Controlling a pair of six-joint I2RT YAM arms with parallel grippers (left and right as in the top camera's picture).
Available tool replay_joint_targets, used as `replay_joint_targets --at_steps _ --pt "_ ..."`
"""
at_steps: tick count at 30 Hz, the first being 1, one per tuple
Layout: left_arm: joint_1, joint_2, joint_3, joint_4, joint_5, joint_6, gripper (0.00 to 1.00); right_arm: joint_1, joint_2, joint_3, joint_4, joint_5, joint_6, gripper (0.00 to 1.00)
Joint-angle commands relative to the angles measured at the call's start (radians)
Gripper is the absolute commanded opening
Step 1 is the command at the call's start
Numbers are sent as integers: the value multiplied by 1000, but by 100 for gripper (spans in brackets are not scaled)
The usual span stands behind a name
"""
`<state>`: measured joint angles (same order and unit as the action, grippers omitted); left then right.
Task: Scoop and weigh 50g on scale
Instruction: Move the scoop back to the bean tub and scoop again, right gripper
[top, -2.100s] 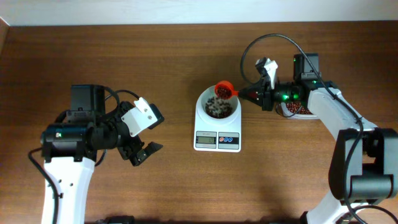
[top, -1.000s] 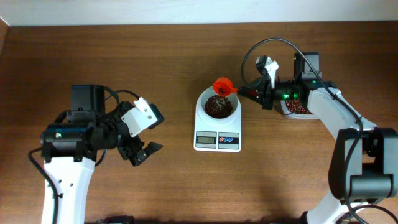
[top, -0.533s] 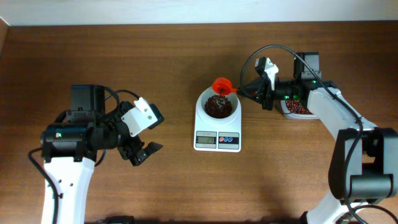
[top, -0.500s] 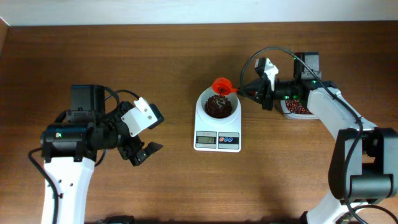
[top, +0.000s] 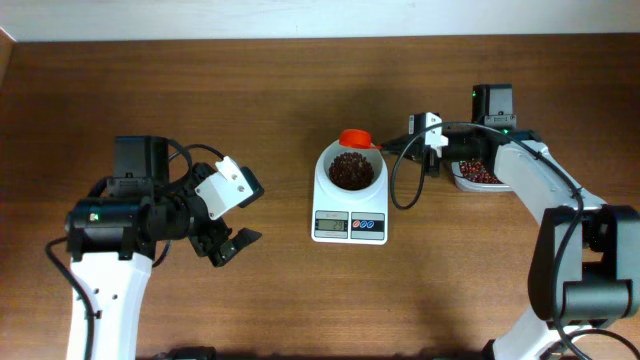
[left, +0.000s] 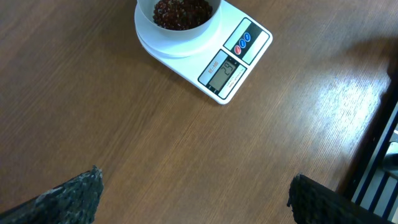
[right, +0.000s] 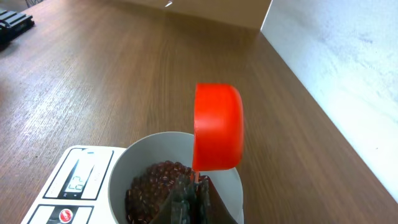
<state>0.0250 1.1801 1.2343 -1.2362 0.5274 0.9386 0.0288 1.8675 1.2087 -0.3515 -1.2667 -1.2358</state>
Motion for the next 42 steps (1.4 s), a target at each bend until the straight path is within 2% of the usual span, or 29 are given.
replay_joint_targets --at_steps 1,3,4,6,9,10,12,13,14,16,17,19,21,23,24,28,32,35,42 --pt "2 -6 10 2 22 -11 99 8 0 11 -3 -63 -24 4" --pt "2 -6 10 2 22 -10 99 -2 0 11 -3 -190 26 4" --pt "2 -6 10 2 22 -11 99 -20 0 11 -3 -280 120 4" --pt "2 -6 10 2 22 -10 99 -60 0 11 -3 -285 383 4" --pt "2 -6 10 2 22 -11 99 -167 -5 11 -4 -286 893 4" --pt "2 -6 10 2 22 -11 99 -198 -16 11 -4 -286 954 4" --pt "2 -6 10 2 22 -11 99 -249 -50 16 -1 -244 1050 4" --pt "2 -6 10 2 22 -10 99 -287 -92 37 1 -132 1191 4" --pt "2 -6 10 2 22 -11 99 -309 -128 58 0 -60 1225 4" --pt "2 -6 10 2 22 -11 99 -333 -188 112 -24 105 1252 4" --pt "2 -6 10 2 22 -11 99 -338 -231 185 -107 247 1242 4" --pt "2 -6 10 2 22 -11 99 -328 -269 330 -380 432 1120 4" --pt "2 -6 10 2 22 -10 99 -307 -275 491 -743 682 1004 4" --pt "2 -6 10 2 22 -11 99 -297 -276 534 -931 824 999 4" --pt "2 -6 10 2 22 -11 99 -297 -273 528 -958 850 999 4" --pt "2 -6 10 2 22 -10 99 -298 -245 410 -928 1010 1006 4" --pt "2 -6 10 2 22 -11 99 -299 -237 235 -700 1022 1013 4" --pt "2 -6 10 2 22 -11 99 -299 -237 126 -543 1110 1095 4" --pt "2 -6 10 2 22 -11 99 -299 -152 97 -479 1101 1094 4"
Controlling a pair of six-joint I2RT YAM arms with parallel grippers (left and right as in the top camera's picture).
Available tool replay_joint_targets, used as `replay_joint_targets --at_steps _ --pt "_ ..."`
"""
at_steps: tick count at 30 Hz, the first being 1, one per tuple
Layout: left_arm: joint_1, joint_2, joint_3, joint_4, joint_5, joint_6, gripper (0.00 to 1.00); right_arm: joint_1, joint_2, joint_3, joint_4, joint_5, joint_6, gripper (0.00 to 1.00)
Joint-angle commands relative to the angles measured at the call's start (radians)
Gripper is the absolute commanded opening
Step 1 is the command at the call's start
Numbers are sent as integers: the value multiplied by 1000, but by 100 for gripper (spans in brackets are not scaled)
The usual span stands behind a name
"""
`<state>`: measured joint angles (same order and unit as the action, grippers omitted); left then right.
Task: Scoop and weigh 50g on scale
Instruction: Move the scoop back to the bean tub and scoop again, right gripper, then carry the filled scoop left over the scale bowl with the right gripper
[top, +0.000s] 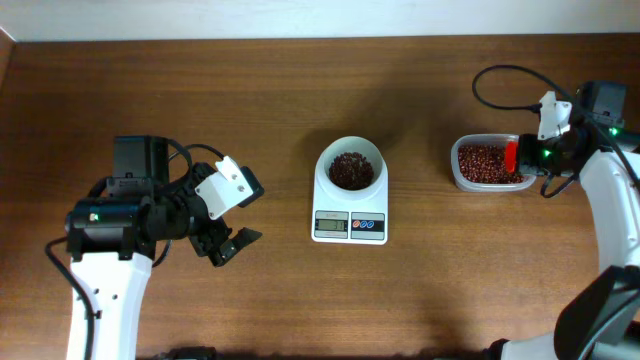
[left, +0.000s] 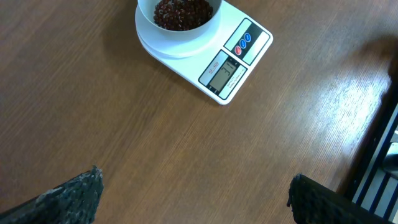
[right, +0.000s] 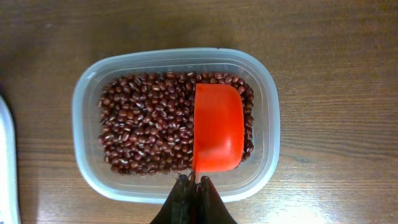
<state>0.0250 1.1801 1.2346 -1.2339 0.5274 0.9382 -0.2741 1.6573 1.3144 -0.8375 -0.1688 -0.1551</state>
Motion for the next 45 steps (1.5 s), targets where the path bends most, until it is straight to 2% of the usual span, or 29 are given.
replay_joint_targets --at_steps 1,10,16,18,23,28,41,45 --pt "2 -6 10 -1 22 -10 99 4 72 -9 13 -31 14 4" --pt "2 -6 10 -1 22 -10 99 5 103 -9 9 -295 13 4" --pt "2 -6 10 -1 22 -10 99 -6 106 -29 -21 -294 18 4" --pt "2 -6 10 -1 22 -10 99 -41 106 -54 -19 -311 41 4" --pt "2 -6 10 -1 22 -10 99 -190 106 -60 -18 -581 28 4" --pt "2 -6 10 -1 22 -10 99 -287 105 -60 -19 -768 12 4" --pt "2 -6 10 -1 22 -10 99 -350 105 -60 -42 -857 13 4" --pt "2 -6 10 -1 22 -10 99 -347 105 -60 -41 -981 -3 4"
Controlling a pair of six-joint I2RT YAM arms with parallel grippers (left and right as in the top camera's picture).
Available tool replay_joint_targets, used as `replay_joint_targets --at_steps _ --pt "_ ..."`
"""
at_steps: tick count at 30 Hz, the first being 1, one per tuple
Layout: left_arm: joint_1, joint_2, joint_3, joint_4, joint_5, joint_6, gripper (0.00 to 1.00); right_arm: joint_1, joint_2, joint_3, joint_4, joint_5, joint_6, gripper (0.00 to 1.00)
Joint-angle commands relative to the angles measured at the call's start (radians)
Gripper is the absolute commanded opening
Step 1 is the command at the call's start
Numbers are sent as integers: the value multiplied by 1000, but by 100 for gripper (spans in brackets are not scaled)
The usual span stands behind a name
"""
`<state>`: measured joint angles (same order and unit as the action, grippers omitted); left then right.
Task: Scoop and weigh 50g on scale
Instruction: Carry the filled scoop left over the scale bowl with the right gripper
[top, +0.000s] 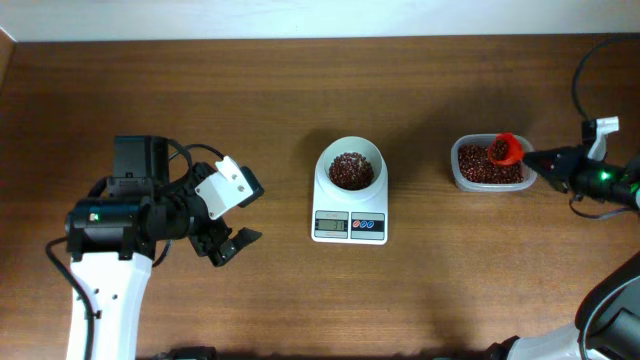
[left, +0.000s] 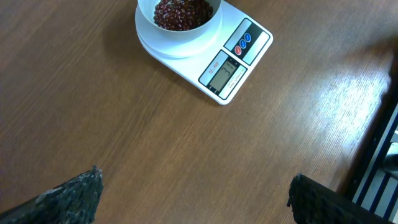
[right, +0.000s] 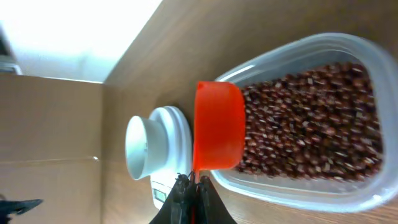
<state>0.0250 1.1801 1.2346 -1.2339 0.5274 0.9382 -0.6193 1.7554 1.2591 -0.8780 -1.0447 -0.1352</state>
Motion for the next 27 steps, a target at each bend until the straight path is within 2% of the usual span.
replay_joint_targets --at_steps 1,8,14,20,23,25,27 --pt "2 -6 10 -1 22 -10 99 9 7 -5 0 -133 -22 4" --pt "2 -6 10 -1 22 -10 99 203 7 -4 8 -157 -13 4" --pt "2 -6 10 -1 22 -10 99 429 7 -4 145 -156 119 4" --pt "2 -6 10 -1 22 -10 99 579 7 -4 220 -126 106 4" --pt "2 -6 10 -1 22 -10 99 637 7 -4 225 60 106 4" --pt "2 -6 10 -1 22 -10 99 668 7 -4 248 63 105 4" --pt "2 -6 10 -1 22 -10 99 705 6 0 274 -15 34 4"
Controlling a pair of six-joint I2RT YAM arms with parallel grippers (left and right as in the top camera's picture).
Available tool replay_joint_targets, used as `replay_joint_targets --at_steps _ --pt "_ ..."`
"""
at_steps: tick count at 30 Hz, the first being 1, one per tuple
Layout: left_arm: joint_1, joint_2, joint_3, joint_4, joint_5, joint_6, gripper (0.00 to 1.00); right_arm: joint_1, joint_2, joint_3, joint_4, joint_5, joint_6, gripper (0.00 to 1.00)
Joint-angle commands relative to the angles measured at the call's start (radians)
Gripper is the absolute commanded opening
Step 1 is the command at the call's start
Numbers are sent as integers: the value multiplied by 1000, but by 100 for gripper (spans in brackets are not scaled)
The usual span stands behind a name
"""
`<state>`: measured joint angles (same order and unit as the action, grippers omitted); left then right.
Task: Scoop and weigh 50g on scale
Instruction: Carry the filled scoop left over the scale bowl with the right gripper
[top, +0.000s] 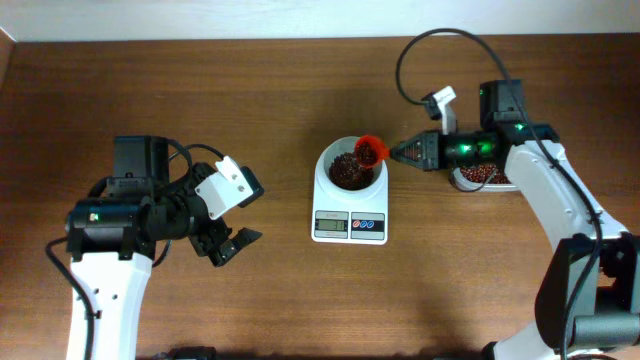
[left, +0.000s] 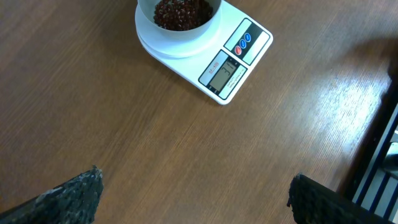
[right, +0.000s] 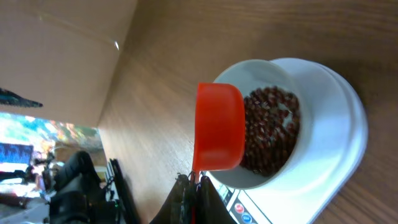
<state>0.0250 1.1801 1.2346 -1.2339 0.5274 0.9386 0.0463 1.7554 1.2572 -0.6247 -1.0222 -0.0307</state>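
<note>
A white scale (top: 349, 215) sits mid-table with a white bowl (top: 349, 168) of red-brown beans on it. My right gripper (top: 400, 152) is shut on the handle of a red scoop (top: 369, 151), which hangs over the bowl's right rim. The right wrist view shows the scoop (right: 219, 127) from behind, beside the bowl (right: 273, 134), its handle pinched in the right gripper (right: 191, 183). My left gripper (top: 232, 243) stays open over bare table at the left, nothing between its fingertips (left: 68, 193). The scale (left: 230, 59) lies ahead of it.
A clear plastic tub of beans (top: 480, 175) stands right of the scale, partly hidden by my right arm. A black cable loops above that arm (top: 420, 60). The table's back edge meets a pale wall (top: 300, 15).
My right gripper has moved left with the scoop, from above the bean tub to over the bowl on the scale. The left arm has not moved.
The scoop was first tipped over the bowl's back rim. Then it lay low in the bean tub at the right. Then it was lifted at the tub with beans in it, and now it hangs over the bowl again. The left gripper stayed open throughout.
</note>
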Motion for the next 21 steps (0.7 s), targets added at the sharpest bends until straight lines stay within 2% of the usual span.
replay_joint_targets --at_steps 1,4,11,13,14,16,19,21 --pt "2 -6 10 -1 22 -11 99 56 6 5 28 -22 -69 4" --pt "2 -6 10 -1 22 -10 99 79 6 5 32 159 -15 4" --pt "2 -6 10 -1 22 -10 99 78 -45 9 63 138 -43 4" --pt "2 -6 10 -1 22 -11 99 78 -49 9 59 313 55 4" --pt "2 -6 10 -1 22 -10 99 78 -50 10 58 316 62 4" --pt "2 -6 10 -1 22 -10 99 78 -55 29 66 134 -26 4" --pt "2 -6 10 -1 22 -11 99 78 -55 35 53 274 28 4" --pt "2 -6 10 -1 22 -11 99 78 -55 35 65 151 -19 4"
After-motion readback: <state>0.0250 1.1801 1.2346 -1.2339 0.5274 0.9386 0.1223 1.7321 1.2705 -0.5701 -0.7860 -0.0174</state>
